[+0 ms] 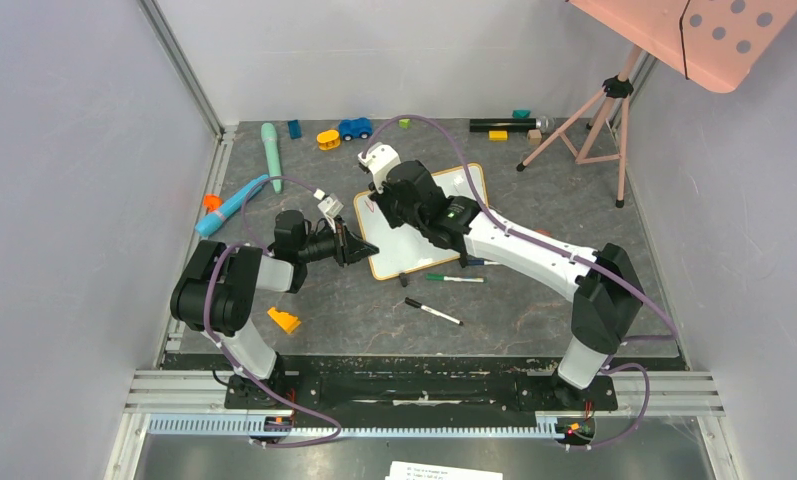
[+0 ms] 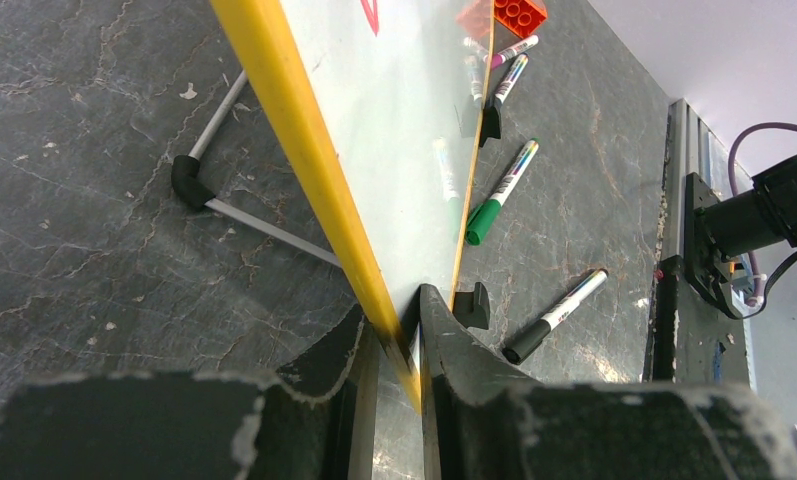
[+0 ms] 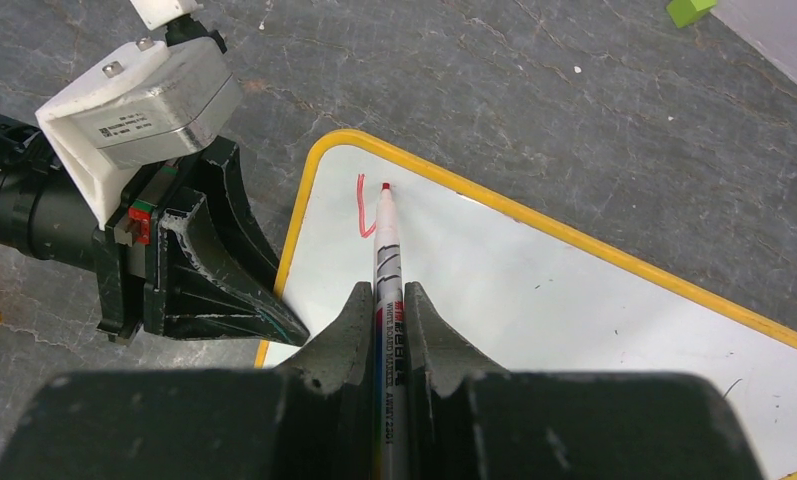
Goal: Write a sentence on the whiteboard
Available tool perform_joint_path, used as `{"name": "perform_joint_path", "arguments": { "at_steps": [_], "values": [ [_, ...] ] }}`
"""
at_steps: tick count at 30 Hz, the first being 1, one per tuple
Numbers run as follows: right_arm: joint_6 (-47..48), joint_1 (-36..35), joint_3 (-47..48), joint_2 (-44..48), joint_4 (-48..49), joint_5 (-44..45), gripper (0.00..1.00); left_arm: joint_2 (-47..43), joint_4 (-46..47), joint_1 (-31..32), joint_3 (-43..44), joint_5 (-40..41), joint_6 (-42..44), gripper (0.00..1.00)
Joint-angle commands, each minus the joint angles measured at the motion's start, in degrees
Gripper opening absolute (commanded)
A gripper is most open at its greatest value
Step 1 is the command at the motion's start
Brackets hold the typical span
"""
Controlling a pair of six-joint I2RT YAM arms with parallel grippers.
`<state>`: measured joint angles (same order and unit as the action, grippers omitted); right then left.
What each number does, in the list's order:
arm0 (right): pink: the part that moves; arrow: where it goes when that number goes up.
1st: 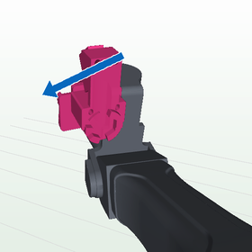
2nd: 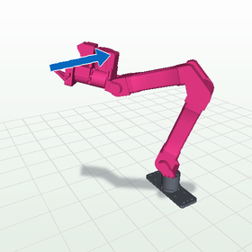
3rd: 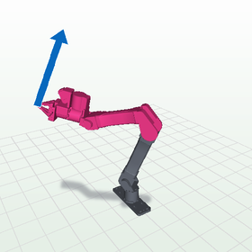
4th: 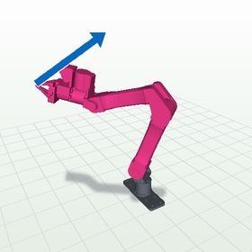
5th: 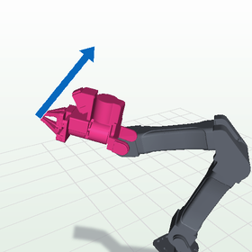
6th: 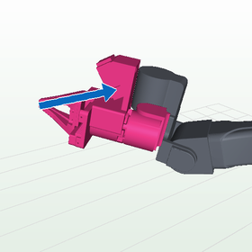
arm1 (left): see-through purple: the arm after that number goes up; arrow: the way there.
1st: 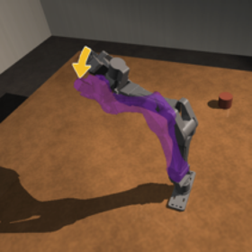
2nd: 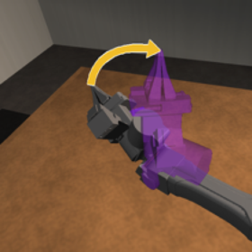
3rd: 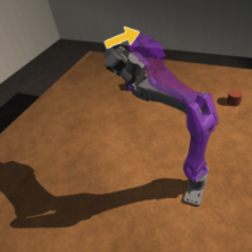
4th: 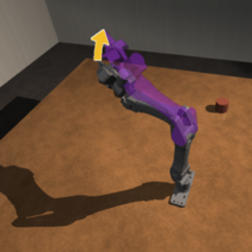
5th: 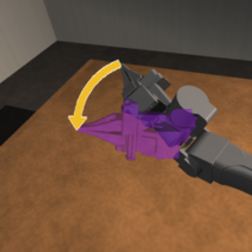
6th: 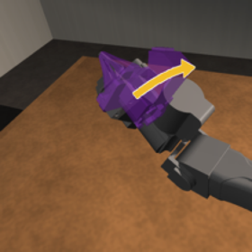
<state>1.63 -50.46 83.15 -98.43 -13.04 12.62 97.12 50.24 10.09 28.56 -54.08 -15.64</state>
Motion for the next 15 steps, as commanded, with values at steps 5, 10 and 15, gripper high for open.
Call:
{"name": "perform_joint_path", "arguments": {
  "at_steps": [5,10,15],
  "values": [
    [0.8,0.5,1.8,-0.4,1.1,1.7,0.0,0.3,0.5,-0.4,0.9,3.1,2.9,0.09],
    [0.1,0.5,-2.0,1.5,1.3,1.2,0.0,0.3,0.5,-0.4,0.9,3.1,2.9,0.09],
    [-1.0,0.5,-5.9,3.7,1.7,0.6,0.0,0.4,0.5,-0.4,1.0,3.1,2.9,0.09]
  ]
}}
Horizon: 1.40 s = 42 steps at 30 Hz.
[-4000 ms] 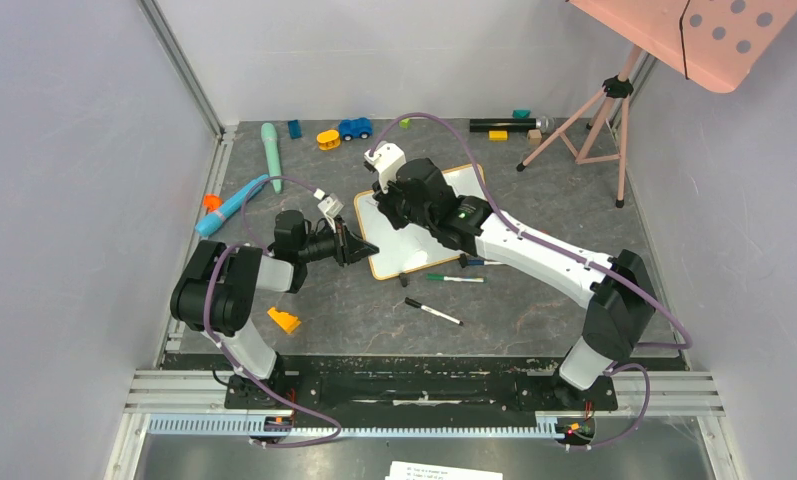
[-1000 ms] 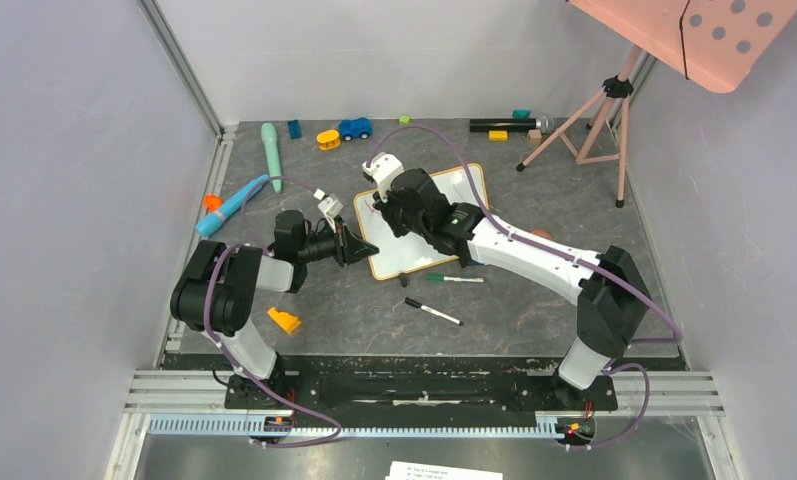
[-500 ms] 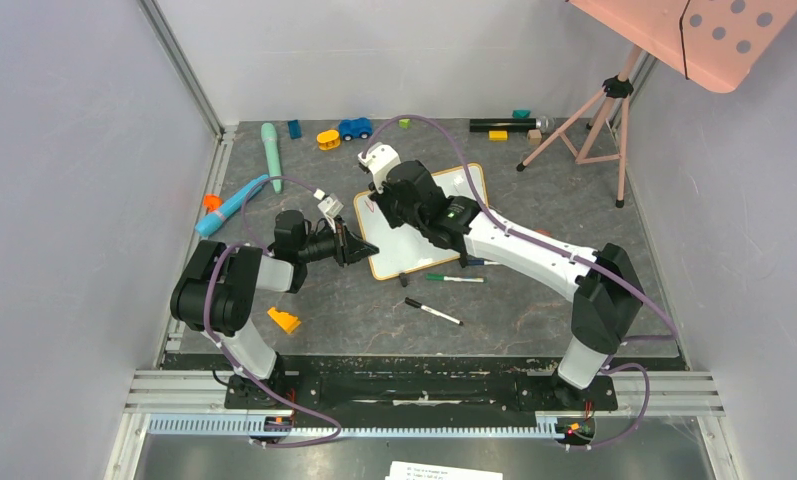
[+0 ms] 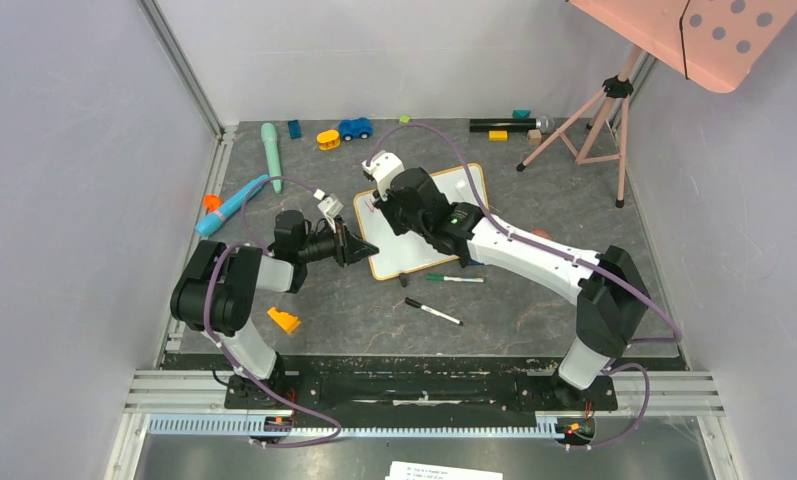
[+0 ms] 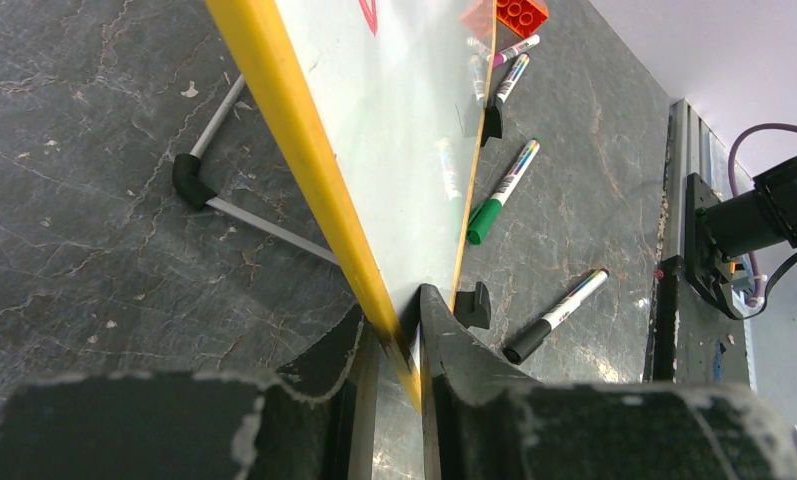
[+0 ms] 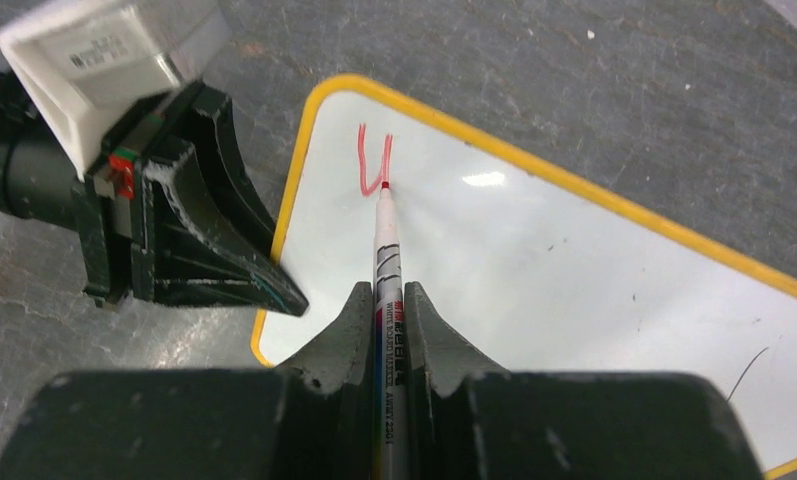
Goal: Write a sentence on the whiteboard
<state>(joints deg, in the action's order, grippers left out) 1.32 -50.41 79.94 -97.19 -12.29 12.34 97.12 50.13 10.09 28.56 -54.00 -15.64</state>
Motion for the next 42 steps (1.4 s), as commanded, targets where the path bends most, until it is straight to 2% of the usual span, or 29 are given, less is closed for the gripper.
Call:
{"name": "perform_joint_path", "arguments": {
  "at_steps": [1,7,32,42],
  "values": [
    [-0.8,0.4,-3.2,2.8,0.9,1.0,0.0,0.4,0.6,-0.4,0.9,3.0,2.9,0.09],
    [-1.2,0.5,-4.4,3.3,1.4,1.2,0.0,0.3,0.6,-0.4,1.0,3.0,2.9,0.09],
    [0.4,2.0,5.1,-1.7,0.4,2.9,0.0,0.3,0.7,-0.4,0.9,3.1,2.9,0.09],
    [-0.2,2.1,1.1,4.1,1.3,-1.6,0.0,0.2,0.6,-0.4,0.9,3.0,3.0,0.09]
  ]
}}
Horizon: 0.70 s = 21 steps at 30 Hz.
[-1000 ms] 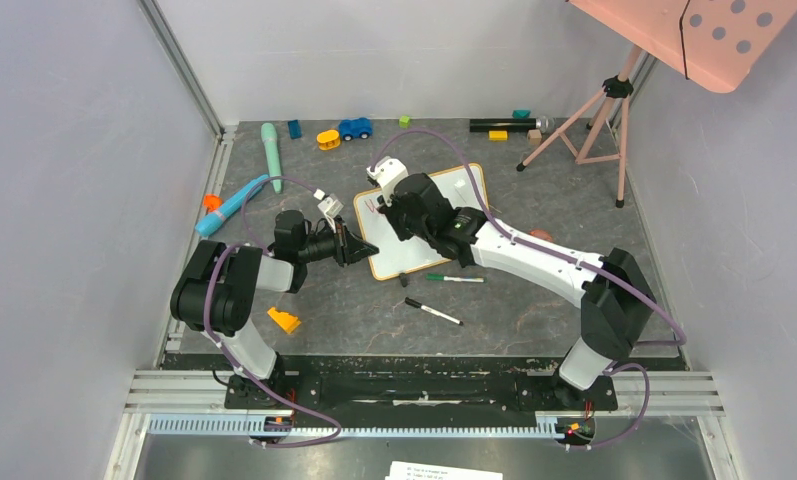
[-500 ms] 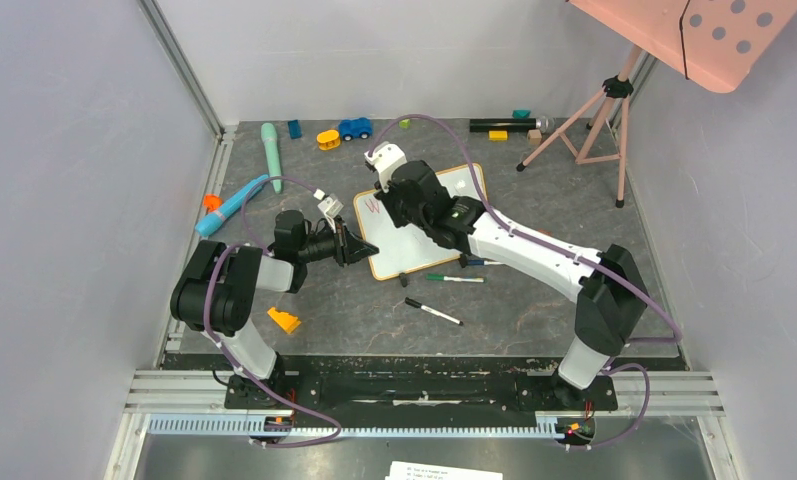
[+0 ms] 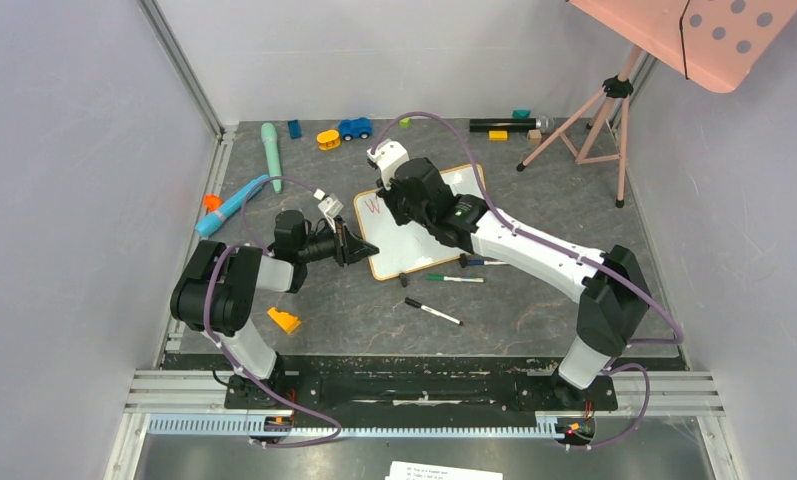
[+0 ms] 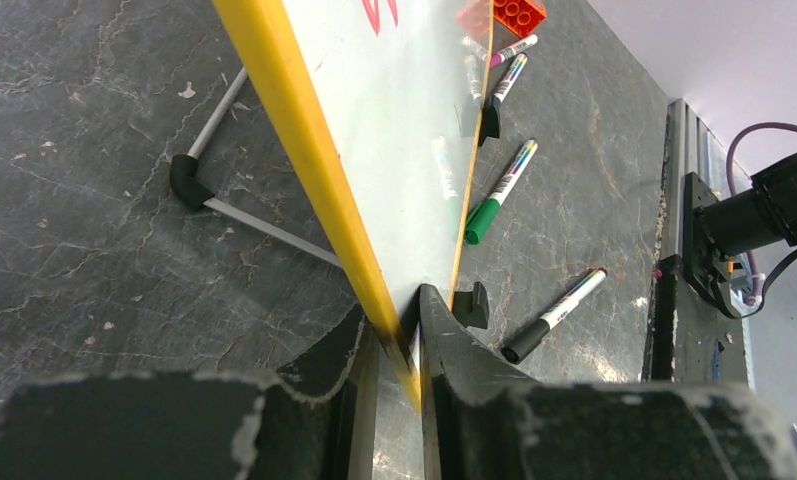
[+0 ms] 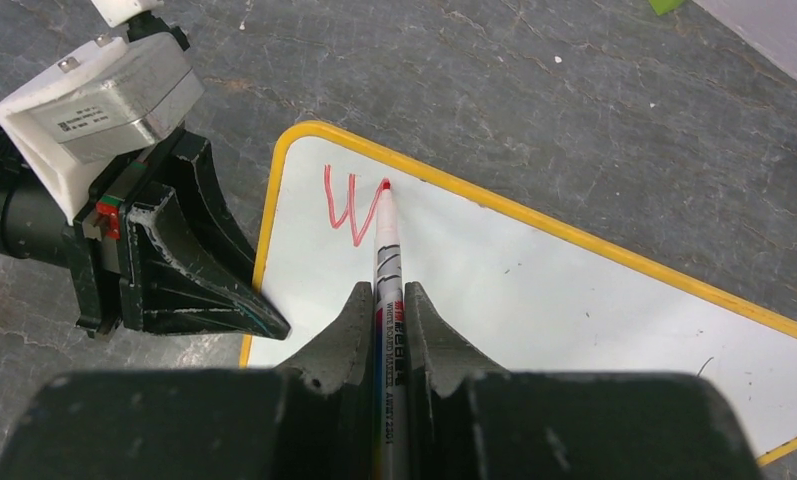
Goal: Write a sentence on the whiteboard
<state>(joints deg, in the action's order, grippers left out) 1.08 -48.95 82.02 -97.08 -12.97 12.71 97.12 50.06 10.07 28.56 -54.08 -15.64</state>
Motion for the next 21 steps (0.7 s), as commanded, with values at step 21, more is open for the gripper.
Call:
{"name": "perform_joint_path", "arguments": {
  "at_steps": [21],
  "values": [
    [-3.1,0.6,-6.5,6.8,2.3,-1.9,0.0,0.5,0.7,-0.4,1.1,2.9,2.7,0.09]
  ]
}}
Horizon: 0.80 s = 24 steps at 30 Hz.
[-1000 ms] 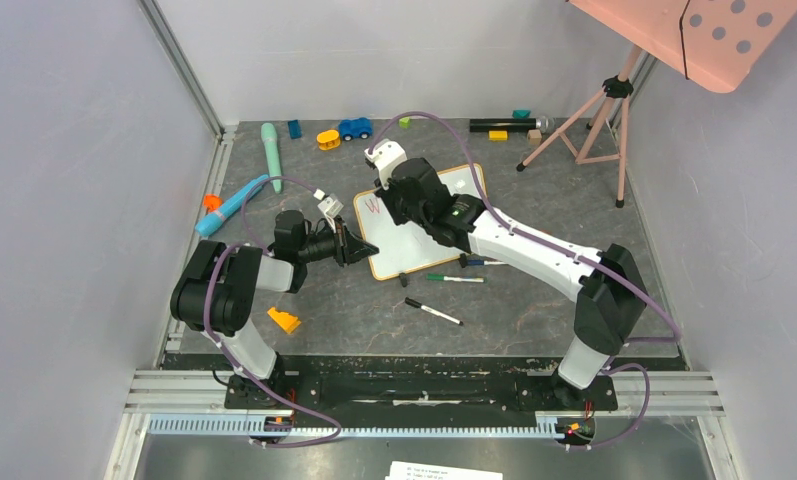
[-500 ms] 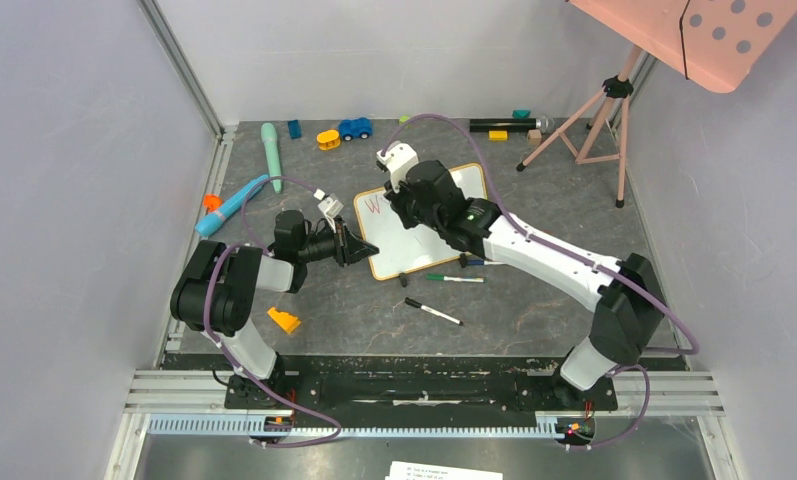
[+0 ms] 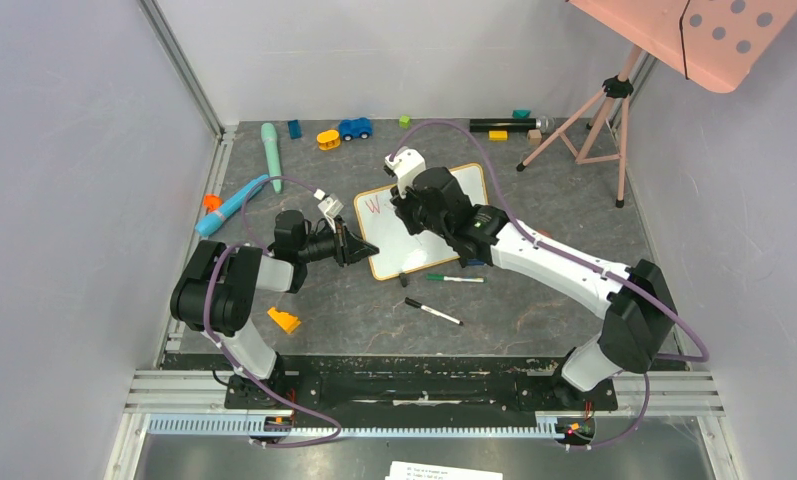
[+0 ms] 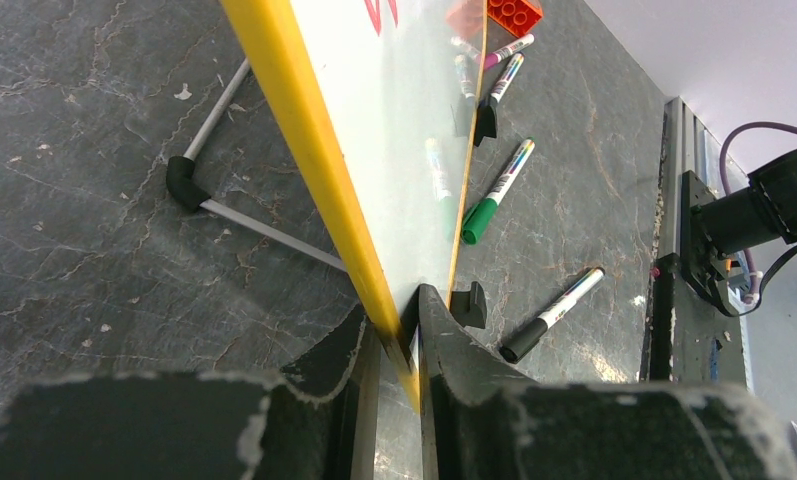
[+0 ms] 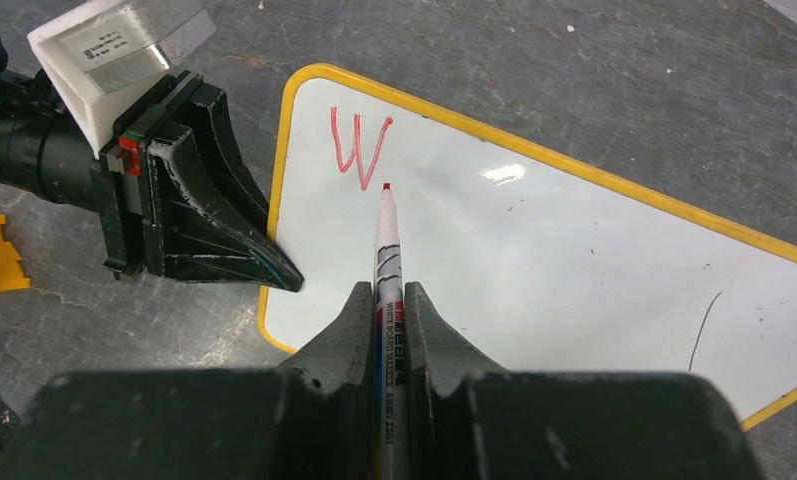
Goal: Write a sentence on the whiteboard
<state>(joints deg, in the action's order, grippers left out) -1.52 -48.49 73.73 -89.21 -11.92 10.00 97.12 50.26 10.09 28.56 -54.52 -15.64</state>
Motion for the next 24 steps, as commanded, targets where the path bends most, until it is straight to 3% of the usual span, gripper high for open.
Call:
{"name": "perform_joint_path", "arguments": {
  "at_steps": [1,24],
  "values": [
    [-0.5,0.1,2.1,-1.3,1.2,0.7,0.0,0.5,0.5,-0.4,1.1,3.3,2.7,0.09],
    [0.5,0.2,4.8,-2.6,-0.2,3.9,0.0,0.4,0.5,-0.4,1.0,3.4,2.9,0.09]
  ]
}}
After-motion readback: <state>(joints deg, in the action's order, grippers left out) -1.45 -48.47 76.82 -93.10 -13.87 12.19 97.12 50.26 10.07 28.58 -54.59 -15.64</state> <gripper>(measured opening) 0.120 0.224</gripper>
